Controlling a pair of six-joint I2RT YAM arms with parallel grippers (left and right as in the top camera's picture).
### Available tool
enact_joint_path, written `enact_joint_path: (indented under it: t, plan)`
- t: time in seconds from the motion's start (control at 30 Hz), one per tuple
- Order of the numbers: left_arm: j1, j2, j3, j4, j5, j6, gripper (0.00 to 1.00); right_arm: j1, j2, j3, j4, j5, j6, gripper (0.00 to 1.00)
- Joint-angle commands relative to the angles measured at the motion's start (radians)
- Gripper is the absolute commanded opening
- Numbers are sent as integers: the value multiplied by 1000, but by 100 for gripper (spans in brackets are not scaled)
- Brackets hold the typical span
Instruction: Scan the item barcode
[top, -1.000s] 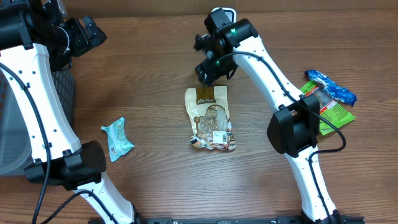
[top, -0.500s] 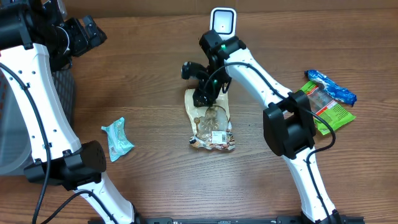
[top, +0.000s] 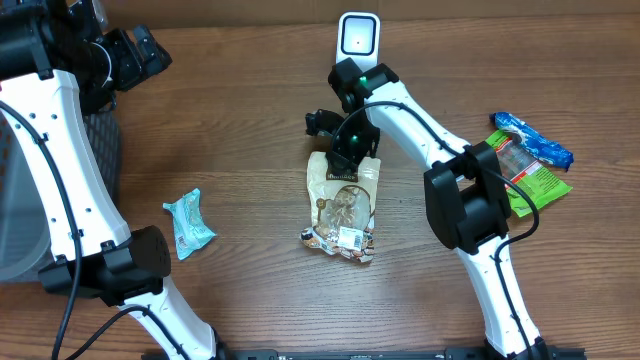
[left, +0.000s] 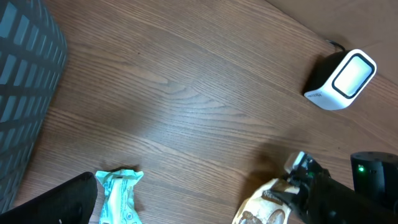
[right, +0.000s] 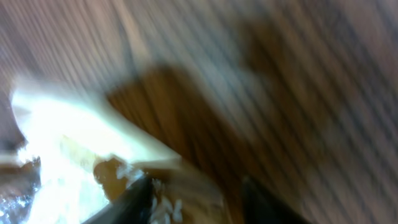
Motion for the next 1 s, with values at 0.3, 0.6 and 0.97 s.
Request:
enact_joint_path:
  t: [0.3,0.6,0.97]
  plan:
    - [-10,-15,15,0,-5,20,100,-19,-21,-3,-24,24,484,4]
    - [-10,-15,15,0,-5,20,100,-175,-21,-3,-50,-36,1200,4]
    - [-10,-15,15,0,-5,20,100,-267,-21,-3,-179,-281,776,75]
